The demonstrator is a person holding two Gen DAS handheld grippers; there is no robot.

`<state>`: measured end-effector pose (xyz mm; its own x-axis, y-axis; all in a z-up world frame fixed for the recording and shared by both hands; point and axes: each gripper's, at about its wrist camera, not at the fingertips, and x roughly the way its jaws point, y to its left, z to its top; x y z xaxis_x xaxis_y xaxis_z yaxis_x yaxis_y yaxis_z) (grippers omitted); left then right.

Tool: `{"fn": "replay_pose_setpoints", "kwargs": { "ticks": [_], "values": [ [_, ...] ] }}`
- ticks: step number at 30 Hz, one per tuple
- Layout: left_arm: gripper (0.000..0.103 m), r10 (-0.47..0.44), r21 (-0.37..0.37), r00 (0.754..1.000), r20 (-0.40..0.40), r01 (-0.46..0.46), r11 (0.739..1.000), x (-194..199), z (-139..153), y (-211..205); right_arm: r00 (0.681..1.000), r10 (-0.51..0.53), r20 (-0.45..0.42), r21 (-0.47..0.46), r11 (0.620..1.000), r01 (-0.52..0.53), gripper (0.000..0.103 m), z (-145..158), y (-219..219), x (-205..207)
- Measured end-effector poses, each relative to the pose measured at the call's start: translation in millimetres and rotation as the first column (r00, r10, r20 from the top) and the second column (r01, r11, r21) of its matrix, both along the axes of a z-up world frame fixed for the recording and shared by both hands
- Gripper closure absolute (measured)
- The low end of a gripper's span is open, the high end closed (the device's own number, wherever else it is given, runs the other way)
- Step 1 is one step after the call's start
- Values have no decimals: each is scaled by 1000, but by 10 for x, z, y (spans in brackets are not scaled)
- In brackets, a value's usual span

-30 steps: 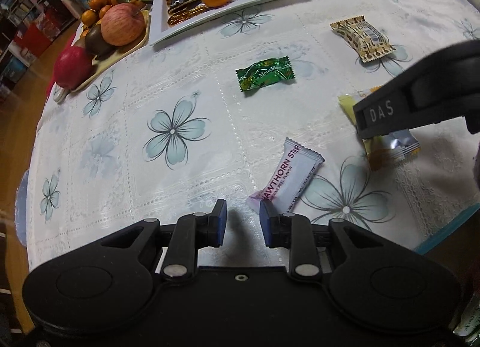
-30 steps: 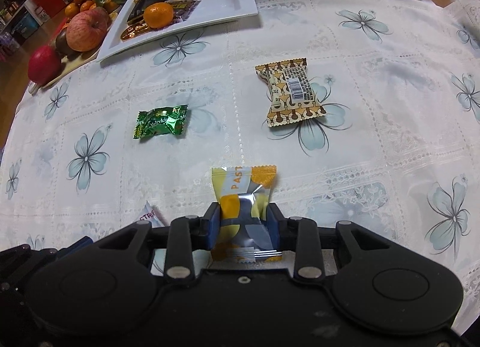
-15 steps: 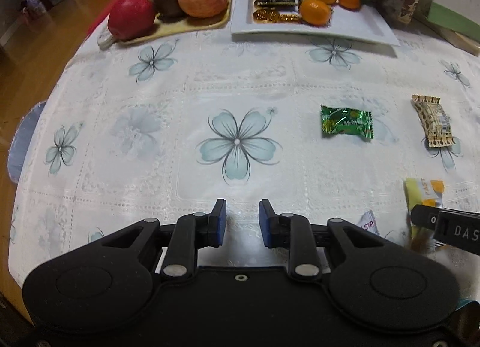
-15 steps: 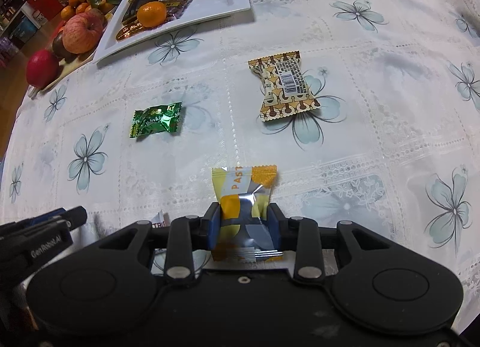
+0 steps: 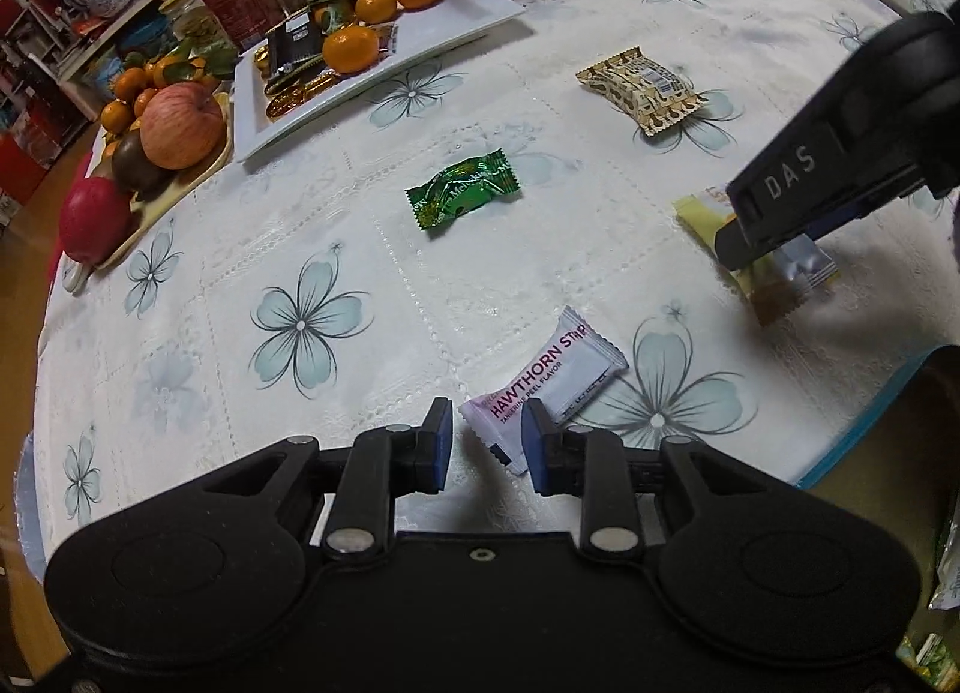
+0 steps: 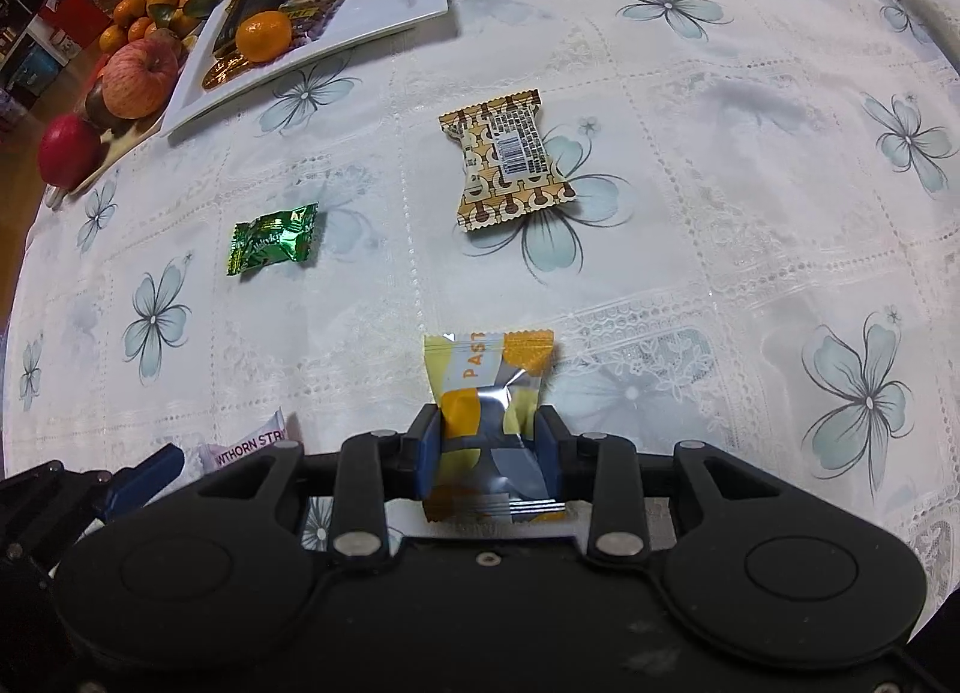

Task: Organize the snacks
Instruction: 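Grasp the pink-white hawthorn strip with left tool while right tool holds yellow packet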

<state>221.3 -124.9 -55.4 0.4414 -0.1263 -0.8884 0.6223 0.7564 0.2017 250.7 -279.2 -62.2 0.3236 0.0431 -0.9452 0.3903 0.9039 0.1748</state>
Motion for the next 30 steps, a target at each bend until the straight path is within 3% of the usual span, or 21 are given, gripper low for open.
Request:
{"fn": "replay_pose_setpoints", "kwargs": {
  "ticks": [4,7,10,12,15,17,20,30],
  "values": [
    [65,115,-52,993,-25,-116,992,187,38,100,1000,16,6,11,1000,-16,68,34,25,-10],
    [65,255,-86,965,-62,-259,962,399,40,239,1000,19,5,21,1000,-19,68,34,42,-8],
    [67,332,-108,940,-79,-339,935,520,50,323,1000,10,-8,36,999,-10,68,8,31,0],
    [68,297,-130,951,-81,-306,943,502,94,312,1000,2,-16,50,999,-1,68,-7,8,3],
    [67,127,-172,988,-89,-141,975,340,182,223,1000,-10,-20,52,999,11,68,-9,-34,-6],
    [66,32,-152,998,-53,-40,988,199,193,138,1000,-16,-23,46,999,17,67,-10,-51,-14],
    [66,-48,-100,998,-42,43,994,100,139,40,999,-17,-27,53,998,18,67,-11,-55,-23],
    [62,-121,-96,989,-87,112,989,126,85,-3,1000,-7,-19,74,997,9,67,36,-58,-30]
  ]
}}
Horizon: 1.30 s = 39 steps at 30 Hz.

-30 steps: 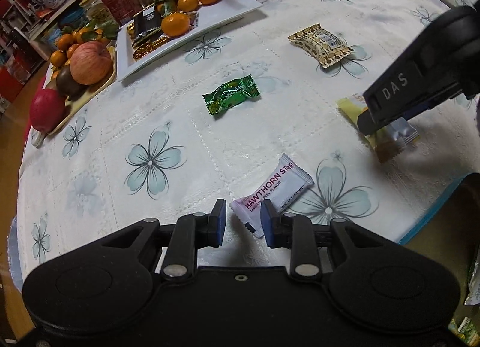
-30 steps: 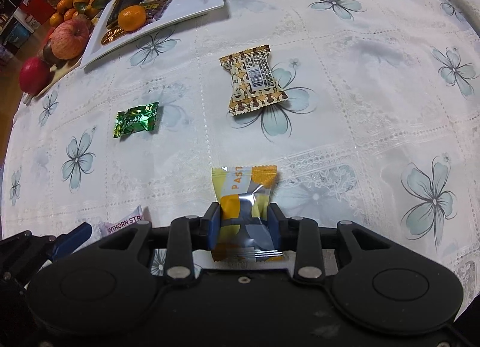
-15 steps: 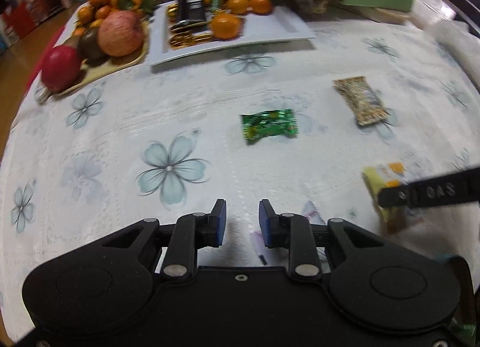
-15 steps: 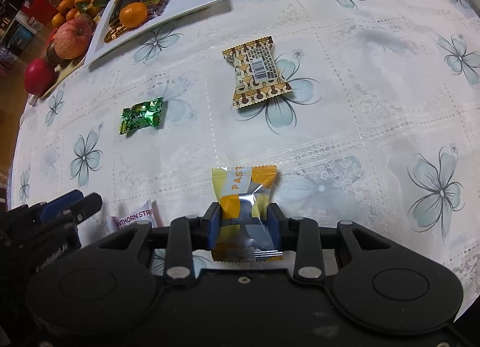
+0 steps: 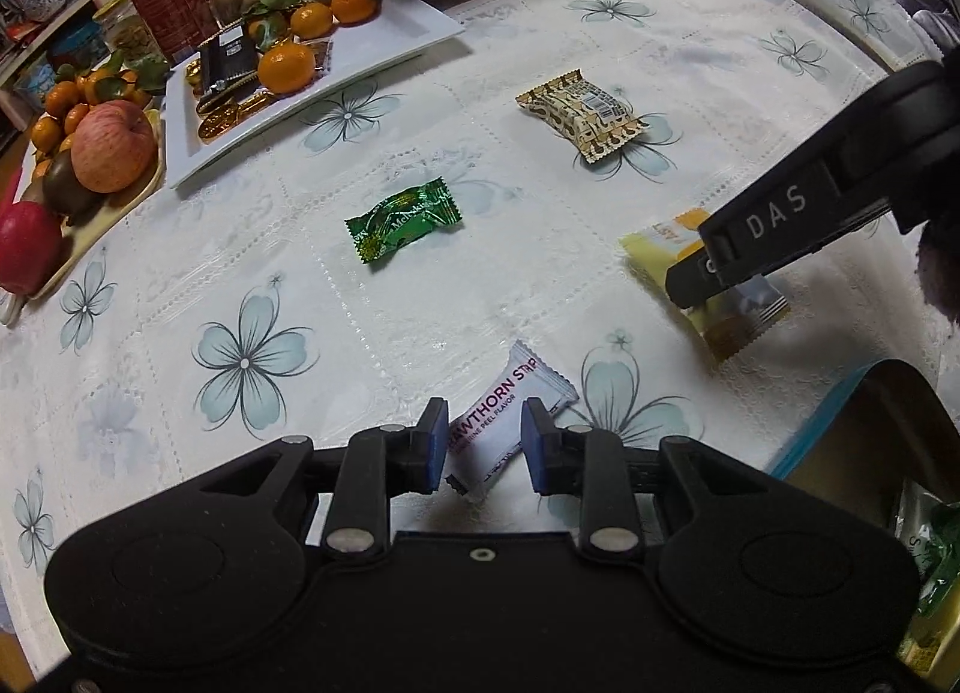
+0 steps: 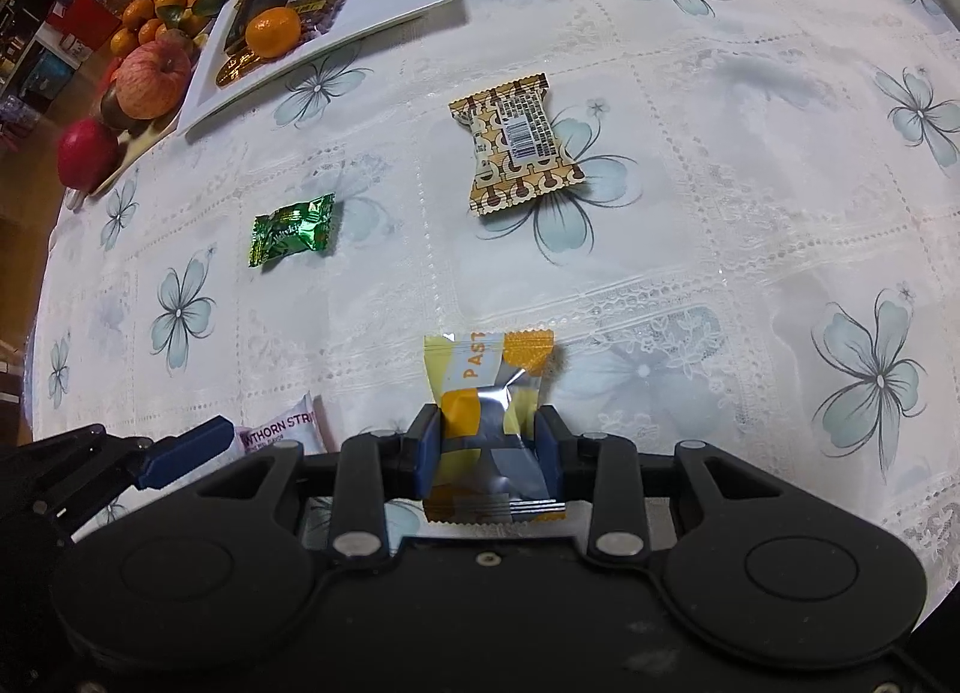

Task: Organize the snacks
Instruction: 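Grasp the pink-white hawthorn strip with left tool while right tool holds yellow packet, then carry both held snacks over the gold tray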

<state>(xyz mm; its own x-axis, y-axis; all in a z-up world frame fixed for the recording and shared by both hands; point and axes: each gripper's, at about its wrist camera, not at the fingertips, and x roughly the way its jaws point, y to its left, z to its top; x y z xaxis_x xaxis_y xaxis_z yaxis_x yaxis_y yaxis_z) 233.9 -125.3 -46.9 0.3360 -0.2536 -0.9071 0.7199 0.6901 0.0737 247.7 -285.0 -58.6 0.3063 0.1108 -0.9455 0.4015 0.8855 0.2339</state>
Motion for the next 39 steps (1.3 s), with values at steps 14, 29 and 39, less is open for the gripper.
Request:
{"fn": "replay_pose_setpoints", "kwargs": {
  "ticks": [14,29,39],
  "values": [
    [63,-81,9,994,-68,81,997,89,-154,-28,1000,-4,-8,29,1000,4,67,16,-26,4],
    [74,361,-297,781,-509,-553,778,831,-118,903,1000,21,-5,32,999,-20,67,27,64,38],
    [74,324,-352,877,-354,-446,823,389,326,804,998,39,44,91,995,-43,67,88,96,-1]
  ]
}}
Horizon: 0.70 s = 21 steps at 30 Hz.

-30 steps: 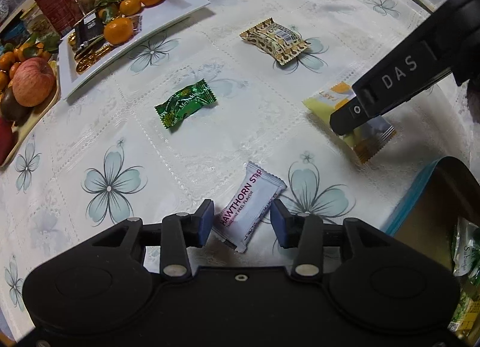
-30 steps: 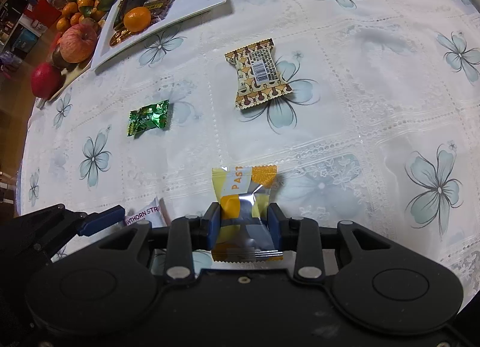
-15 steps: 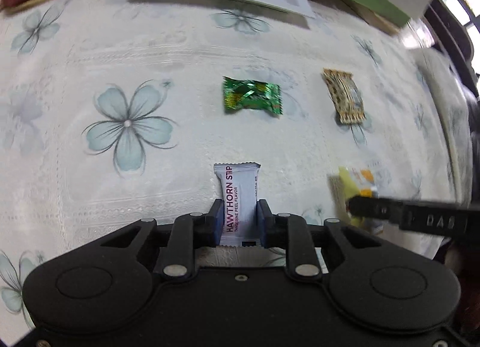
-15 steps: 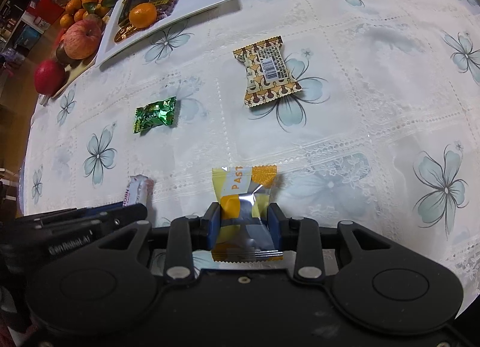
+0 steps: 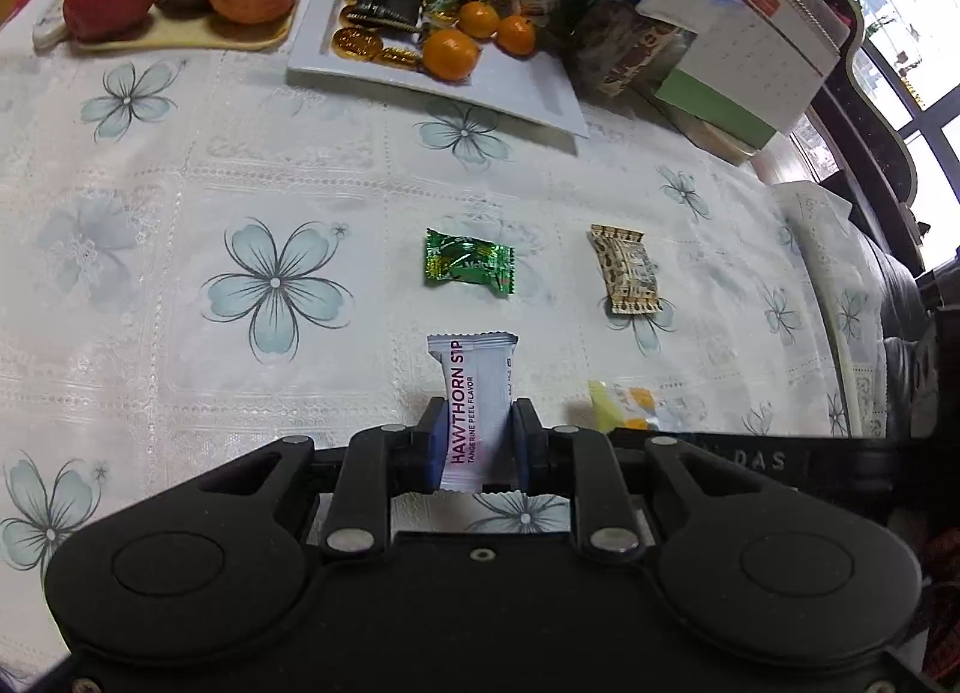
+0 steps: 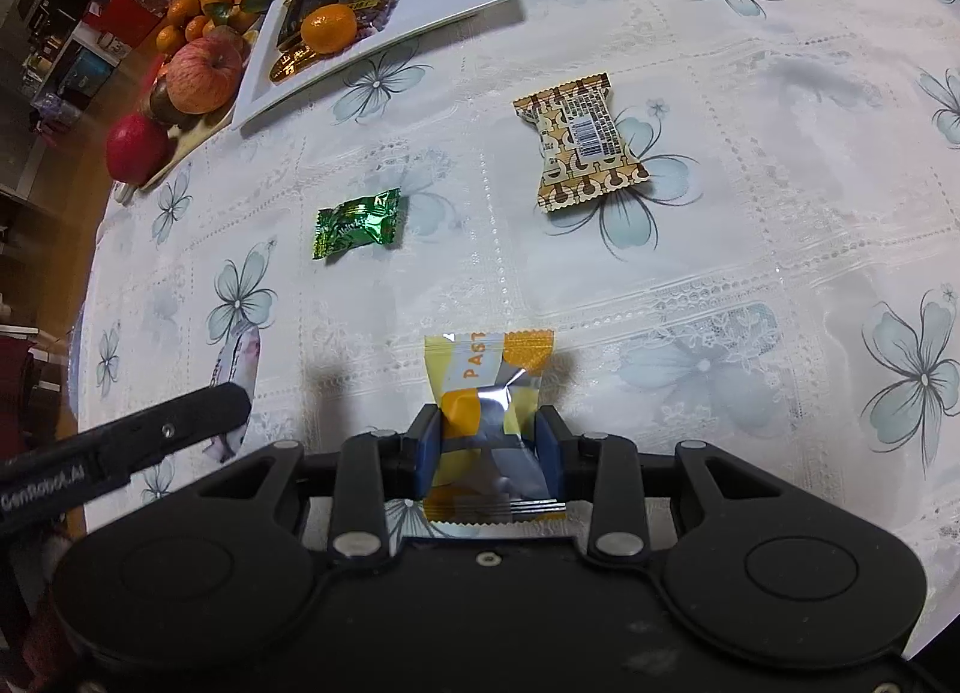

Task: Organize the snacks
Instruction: 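Carry both held snacks over the gold tray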

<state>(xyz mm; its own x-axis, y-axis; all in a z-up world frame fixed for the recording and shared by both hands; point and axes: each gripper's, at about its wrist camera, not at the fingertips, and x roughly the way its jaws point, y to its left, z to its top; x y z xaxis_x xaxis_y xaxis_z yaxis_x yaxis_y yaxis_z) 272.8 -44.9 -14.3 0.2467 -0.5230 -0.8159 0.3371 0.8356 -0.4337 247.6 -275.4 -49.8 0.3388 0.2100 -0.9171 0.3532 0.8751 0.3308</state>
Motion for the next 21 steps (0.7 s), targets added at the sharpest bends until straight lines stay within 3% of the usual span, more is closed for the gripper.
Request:
{"fn": "replay_pose_setpoints", "kwargs": {
  "ticks": [4,10,18,21],
  "values": [
    [74,35,-20,998,54,-34,999,-274,128,137,999,-17,29,24,1000,16,67,16,-35,-47],
    [74,87,51,989,116,-93,994,-664,123,207,997,-47,55,6,999,47,67,-28,-97,-108],
    [74,78,175,976,203,-115,978,-1079,113,111,982,-25,188,-173,983,58,67,56,-69,-374],
    [74,83,206,968,237,-134,969,-1202,127,96,969,-14,245,-187,980,61,67,159,-64,-532]
  ]
}}
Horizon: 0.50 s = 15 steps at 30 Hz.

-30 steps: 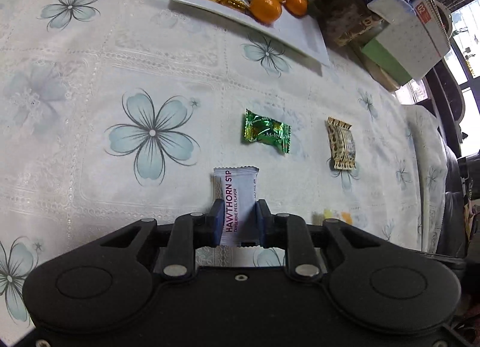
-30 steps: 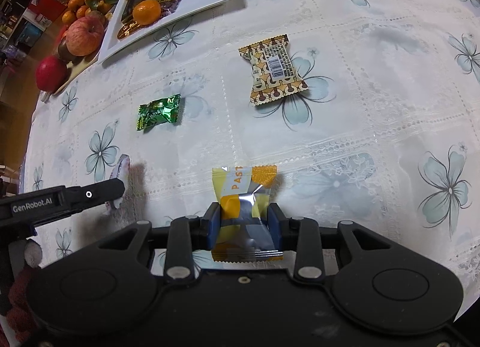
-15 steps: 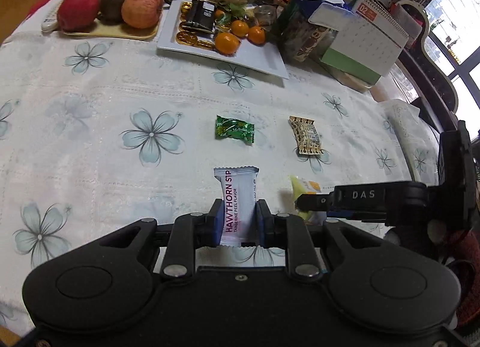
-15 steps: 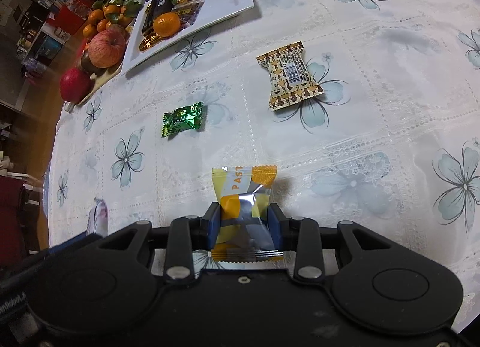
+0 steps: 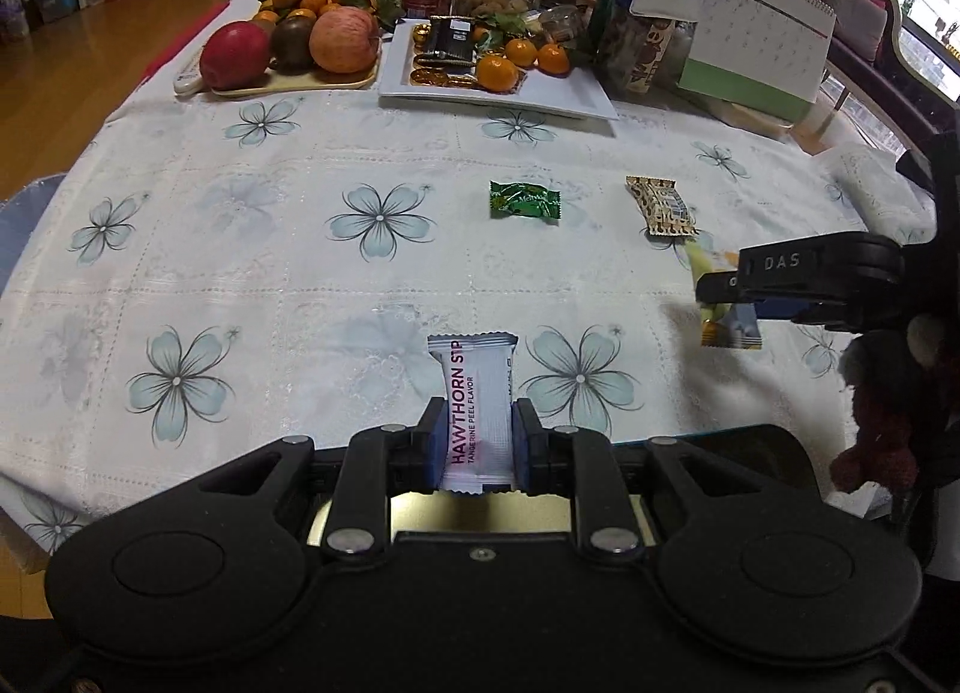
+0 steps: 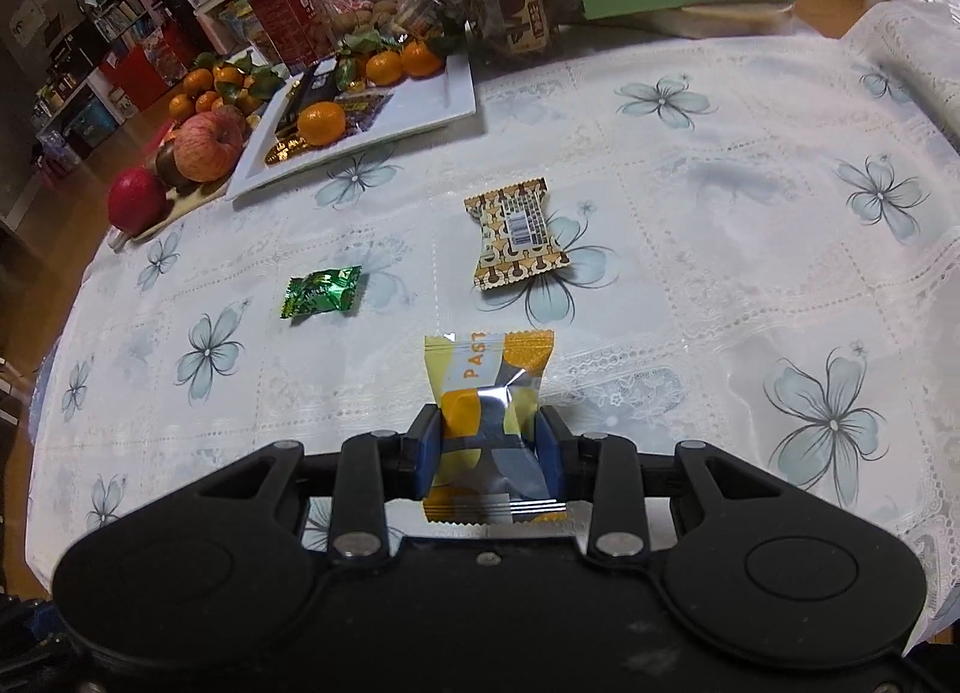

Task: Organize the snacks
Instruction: 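Carry both held snacks over the gold tray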

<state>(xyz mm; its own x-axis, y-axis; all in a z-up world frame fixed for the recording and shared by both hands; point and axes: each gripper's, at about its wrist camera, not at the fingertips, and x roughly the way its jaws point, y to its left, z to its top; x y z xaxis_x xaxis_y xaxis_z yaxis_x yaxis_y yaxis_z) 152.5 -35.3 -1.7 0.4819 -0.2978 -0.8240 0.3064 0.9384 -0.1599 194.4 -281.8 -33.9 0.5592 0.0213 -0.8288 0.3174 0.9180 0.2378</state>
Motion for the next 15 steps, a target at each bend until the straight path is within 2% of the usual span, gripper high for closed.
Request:
{"fn": "replay_pose_setpoints", "kwargs": {
  "ticks": [6,11,15],
  "values": [
    [74,55,44,998,10,-55,997,-216,-29,45,993,-36,113,48,998,31,67,188,-11,-454],
    [74,81,82,996,33,-84,993,-419,-39,58,990,-25,142,40,999,19,67,218,125,-825],
    [74,98,82,995,26,-100,992,-562,-49,94,987,5,162,14,1000,-8,67,234,305,-1101]
  ]
}}
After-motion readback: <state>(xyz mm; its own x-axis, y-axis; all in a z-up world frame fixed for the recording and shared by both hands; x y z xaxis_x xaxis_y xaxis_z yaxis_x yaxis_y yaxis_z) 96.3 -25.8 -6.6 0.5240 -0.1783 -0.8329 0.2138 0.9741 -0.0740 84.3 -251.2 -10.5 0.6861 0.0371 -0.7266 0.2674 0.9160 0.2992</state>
